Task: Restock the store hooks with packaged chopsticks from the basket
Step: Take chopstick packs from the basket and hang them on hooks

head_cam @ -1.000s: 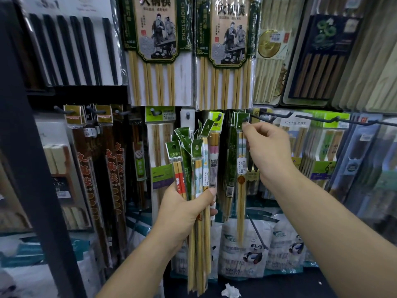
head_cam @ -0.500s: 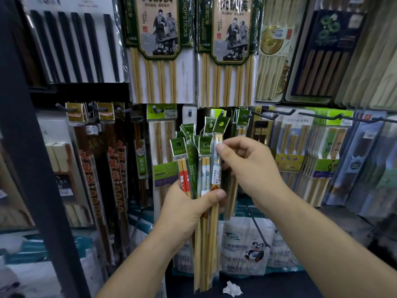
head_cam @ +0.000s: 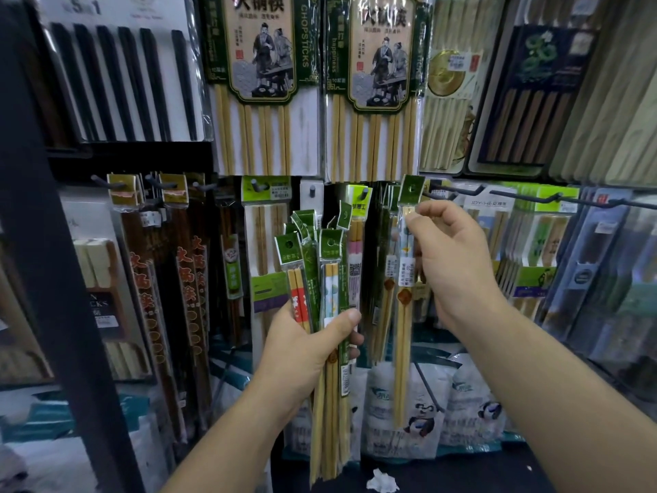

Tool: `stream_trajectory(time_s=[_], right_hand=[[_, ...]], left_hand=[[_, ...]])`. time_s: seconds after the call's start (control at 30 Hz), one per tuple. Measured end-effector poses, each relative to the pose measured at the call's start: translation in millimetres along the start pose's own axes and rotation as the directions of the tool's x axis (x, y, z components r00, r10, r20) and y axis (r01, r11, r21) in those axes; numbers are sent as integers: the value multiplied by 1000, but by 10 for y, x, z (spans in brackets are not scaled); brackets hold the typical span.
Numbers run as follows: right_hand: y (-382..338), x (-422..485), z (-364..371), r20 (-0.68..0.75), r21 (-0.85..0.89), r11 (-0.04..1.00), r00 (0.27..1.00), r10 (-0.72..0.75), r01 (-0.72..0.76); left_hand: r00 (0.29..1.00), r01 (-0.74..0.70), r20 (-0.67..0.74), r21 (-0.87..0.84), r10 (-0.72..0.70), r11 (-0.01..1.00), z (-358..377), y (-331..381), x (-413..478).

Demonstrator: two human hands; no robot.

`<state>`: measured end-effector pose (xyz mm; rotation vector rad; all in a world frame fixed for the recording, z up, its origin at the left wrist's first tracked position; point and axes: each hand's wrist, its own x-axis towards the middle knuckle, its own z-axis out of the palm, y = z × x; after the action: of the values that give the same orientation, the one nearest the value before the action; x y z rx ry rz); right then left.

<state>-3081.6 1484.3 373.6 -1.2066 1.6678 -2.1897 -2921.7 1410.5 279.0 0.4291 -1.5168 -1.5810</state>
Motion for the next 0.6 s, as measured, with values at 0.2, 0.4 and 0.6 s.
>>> stream_trajectory(time_s=[0.2, 0.4, 0.6], right_hand=[[19, 8, -12, -3, -43, 999, 1000, -26, 26], [-10, 80, 7, -15, -67, 998, 1000, -5, 4], [-42, 128, 34, -12, -59, 998, 1000, -4, 4]], left_hand=[[1000, 0, -10, -6, 0, 1000, -5, -13, 0], [1000, 7, -23, -18, -7, 1000, -2, -15, 0], [1000, 10, -24, -15, -10, 1000, 0, 4, -6]])
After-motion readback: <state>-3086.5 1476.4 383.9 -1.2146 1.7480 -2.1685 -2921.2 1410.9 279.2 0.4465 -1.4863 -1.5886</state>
